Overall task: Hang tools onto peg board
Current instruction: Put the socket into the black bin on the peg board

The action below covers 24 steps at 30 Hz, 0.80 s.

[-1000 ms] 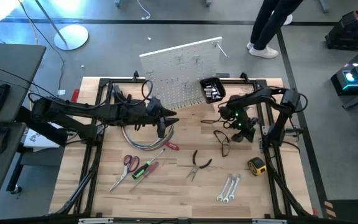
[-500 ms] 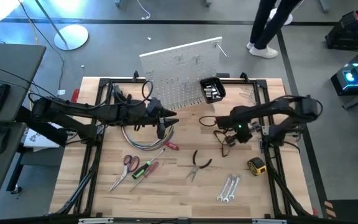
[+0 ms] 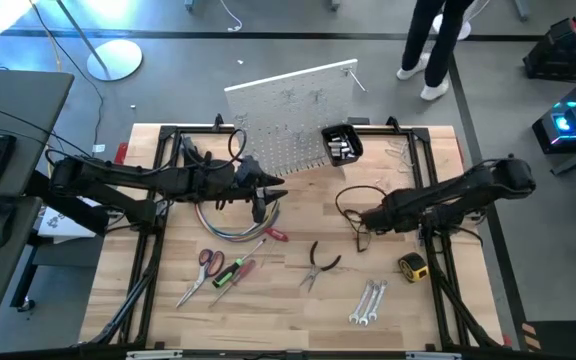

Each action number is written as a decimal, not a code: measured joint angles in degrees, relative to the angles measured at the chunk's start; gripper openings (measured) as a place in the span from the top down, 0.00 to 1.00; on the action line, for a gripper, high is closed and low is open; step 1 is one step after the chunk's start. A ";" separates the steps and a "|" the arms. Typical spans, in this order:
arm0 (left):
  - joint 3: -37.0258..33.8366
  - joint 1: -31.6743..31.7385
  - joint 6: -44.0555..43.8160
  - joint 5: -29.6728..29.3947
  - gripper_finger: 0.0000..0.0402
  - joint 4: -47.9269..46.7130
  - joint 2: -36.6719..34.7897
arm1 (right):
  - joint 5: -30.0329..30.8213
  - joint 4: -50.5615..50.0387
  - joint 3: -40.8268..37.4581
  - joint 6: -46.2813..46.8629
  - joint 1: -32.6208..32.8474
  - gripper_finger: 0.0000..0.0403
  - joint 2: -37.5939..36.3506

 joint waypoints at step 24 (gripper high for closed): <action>-0.02 3.89 0.10 0.42 0.59 -1.36 0.17 | -10.88 -2.21 -2.29 40.09 19.87 1.00 4.84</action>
